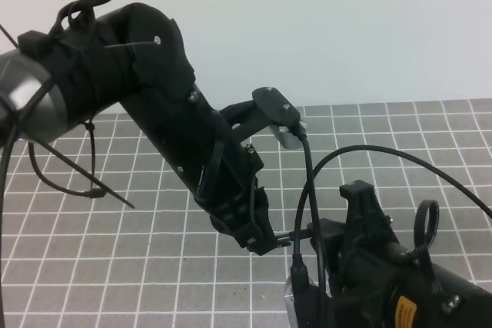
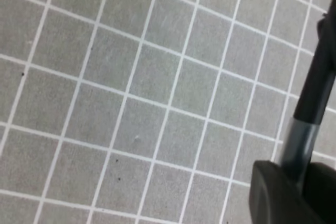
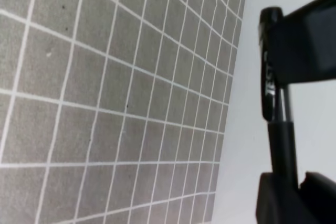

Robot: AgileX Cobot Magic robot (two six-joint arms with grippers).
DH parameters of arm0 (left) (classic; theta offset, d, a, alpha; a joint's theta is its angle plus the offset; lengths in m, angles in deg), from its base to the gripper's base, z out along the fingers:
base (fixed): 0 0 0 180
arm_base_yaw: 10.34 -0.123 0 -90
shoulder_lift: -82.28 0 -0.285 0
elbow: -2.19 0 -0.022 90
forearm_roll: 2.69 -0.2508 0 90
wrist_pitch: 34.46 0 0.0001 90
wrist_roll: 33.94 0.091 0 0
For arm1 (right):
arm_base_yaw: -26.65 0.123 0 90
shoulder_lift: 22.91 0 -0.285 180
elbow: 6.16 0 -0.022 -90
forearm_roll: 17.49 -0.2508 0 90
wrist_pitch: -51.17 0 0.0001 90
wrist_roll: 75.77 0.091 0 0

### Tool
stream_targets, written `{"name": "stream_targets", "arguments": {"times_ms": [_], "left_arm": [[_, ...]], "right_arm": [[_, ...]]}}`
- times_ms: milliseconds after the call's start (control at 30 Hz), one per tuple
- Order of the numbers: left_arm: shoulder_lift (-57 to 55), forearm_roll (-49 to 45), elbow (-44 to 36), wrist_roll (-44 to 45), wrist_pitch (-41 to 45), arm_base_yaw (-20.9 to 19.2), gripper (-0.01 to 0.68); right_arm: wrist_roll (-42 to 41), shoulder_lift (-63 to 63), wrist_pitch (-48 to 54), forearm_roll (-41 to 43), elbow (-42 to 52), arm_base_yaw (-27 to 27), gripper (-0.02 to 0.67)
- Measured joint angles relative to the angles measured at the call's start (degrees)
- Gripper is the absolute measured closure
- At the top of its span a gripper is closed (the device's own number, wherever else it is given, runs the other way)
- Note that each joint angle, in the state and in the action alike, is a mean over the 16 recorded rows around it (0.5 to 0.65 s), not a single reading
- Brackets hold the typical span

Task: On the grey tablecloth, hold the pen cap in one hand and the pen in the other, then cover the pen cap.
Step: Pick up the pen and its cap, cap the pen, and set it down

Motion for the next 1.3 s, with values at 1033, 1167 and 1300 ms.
{"name": "stream_targets", "arguments": {"times_ms": [1033,1167,1300], "left_arm": [[-0.4,1.3,0.0,2.3,-1.0,0.2,0.584],[-0.1,1.5,0.1,2.3,-1.9,0.2,0.555],[0.6,1.5,0.2,2.2,-2.8,0.2,0.518]], "right_arm": [[10.7,0.3,-0.1,2.5,2.7,0.2,0.576],[11.4,0.3,-0.8,2.6,2.6,0.4,0.576],[12.2,0.2,-1.3,2.5,3.0,0.6,0.577]]}}
